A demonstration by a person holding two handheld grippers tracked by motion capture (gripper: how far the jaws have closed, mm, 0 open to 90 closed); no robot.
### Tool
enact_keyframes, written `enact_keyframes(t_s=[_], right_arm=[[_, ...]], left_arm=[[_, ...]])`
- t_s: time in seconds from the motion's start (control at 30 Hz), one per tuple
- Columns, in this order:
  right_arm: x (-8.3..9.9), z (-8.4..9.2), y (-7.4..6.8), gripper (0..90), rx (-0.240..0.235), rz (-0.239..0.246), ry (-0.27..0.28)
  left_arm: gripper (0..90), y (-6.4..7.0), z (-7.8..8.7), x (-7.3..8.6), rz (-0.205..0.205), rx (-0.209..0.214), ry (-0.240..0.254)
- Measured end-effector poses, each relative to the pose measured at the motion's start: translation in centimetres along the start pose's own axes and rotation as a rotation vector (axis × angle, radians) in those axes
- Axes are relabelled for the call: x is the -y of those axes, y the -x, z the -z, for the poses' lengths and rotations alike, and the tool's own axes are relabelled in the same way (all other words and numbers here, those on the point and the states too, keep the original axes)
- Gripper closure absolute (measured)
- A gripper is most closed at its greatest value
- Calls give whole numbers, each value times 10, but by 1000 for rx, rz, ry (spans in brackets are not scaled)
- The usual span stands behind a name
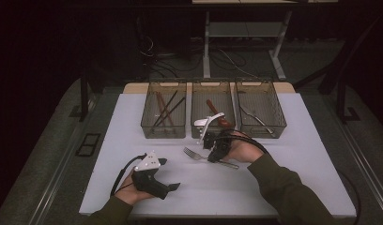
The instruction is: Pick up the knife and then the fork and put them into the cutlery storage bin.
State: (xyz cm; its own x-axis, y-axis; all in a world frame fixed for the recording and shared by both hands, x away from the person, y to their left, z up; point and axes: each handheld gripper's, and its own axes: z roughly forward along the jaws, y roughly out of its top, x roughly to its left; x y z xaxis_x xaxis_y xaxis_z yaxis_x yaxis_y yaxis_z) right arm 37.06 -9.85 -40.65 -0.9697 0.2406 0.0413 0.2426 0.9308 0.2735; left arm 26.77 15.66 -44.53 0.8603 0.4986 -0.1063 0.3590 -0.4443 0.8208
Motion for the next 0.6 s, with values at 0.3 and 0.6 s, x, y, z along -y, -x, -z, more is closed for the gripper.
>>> enact_keyframes(t_s=[0.3,0.6], right_arm=[[28,17,9,847,-17,-81,170],[55,28,13,847,-27,-145,337]], left_arm=[[0,0,0,0,0,0,-1],[0,0,0,0,2,-1,-2]])
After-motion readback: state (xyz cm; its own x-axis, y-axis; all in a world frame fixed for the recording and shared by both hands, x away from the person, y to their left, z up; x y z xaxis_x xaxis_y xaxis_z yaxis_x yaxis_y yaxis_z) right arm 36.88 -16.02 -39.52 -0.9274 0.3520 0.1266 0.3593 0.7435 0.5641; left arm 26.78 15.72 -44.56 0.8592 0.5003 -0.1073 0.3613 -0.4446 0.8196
